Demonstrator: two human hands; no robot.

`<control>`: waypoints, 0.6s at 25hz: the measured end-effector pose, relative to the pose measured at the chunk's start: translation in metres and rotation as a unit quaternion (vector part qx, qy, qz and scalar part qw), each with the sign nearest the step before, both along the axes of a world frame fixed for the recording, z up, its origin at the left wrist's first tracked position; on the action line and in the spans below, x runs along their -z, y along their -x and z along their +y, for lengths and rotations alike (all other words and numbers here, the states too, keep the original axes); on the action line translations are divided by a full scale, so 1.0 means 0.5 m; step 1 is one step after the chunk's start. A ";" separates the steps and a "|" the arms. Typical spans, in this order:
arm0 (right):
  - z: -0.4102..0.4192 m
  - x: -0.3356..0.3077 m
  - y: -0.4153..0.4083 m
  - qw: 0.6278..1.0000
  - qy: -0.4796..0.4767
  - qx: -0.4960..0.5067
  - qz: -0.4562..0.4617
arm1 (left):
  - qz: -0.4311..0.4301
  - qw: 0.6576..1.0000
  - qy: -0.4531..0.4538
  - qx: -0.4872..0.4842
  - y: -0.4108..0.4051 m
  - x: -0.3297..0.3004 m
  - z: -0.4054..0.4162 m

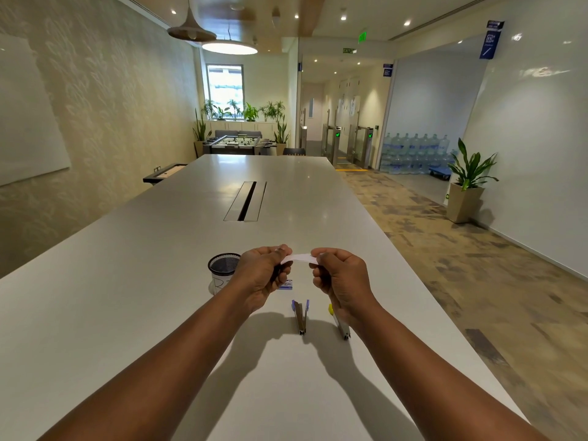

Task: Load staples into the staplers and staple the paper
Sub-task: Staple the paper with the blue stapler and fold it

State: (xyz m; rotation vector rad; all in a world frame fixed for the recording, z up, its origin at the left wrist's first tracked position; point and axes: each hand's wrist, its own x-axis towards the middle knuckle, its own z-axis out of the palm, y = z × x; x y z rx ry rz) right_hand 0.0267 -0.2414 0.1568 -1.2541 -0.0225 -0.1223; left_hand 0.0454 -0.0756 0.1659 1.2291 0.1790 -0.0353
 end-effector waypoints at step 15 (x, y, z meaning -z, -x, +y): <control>0.000 0.072 -0.039 0.974 0.225 0.024 0.011 | 0.004 0.995 -0.092 -0.046 -0.015 0.091 0.042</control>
